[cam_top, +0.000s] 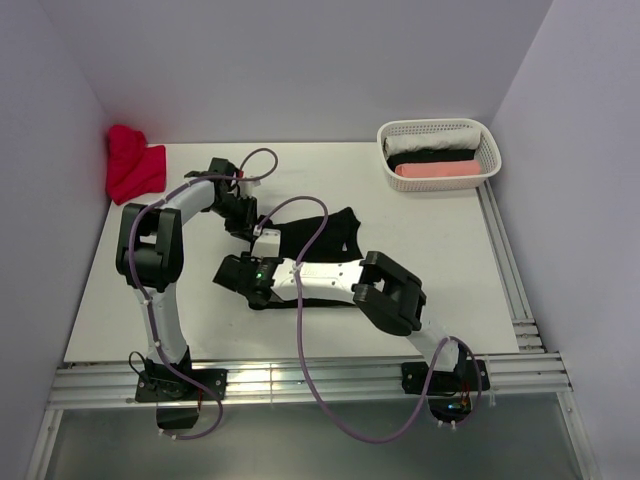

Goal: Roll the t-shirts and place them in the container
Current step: Roll the tshirt

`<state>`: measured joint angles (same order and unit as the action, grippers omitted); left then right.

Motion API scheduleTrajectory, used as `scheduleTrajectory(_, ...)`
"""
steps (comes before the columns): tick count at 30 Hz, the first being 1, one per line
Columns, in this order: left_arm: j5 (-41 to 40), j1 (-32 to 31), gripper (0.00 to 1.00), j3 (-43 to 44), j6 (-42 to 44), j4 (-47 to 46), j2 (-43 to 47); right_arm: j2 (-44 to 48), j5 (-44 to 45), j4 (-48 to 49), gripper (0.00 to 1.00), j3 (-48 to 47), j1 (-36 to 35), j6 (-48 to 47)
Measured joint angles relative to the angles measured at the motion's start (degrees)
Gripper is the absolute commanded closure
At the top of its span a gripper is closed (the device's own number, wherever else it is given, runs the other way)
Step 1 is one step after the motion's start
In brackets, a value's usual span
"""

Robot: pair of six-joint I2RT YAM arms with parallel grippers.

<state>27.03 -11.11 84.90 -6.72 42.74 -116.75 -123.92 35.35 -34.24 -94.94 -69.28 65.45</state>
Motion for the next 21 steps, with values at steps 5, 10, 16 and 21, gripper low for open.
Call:
scheduleTrajectory(5,-0.4,-0.2,0.85,0.3,0.0,0.2,-0.1,0.0,0.7,-2.5,0.41,-1.2,-0.2,0.0)
scheduleTrajectory(10,-0.6,-0.5,0.85,0.4,0.0,0.3,-0.1,0.0,1.5,-4.0,0.41,-1.6,-0.5,-0.4)
scheduleTrajectory(16,-1.0,-0.6,0.85,0.7,0.0,0.5,-0.3,-0.1,3.9,-7.1,0.41,-6.1,-1.8,-2.4)
scheduleTrajectory(21,-1.1,-0.6,0.85,1.2,0.0,0.9,-0.5,-3.4,5.0,-8.6,0.41,-13.7,-2.6,-4.3)
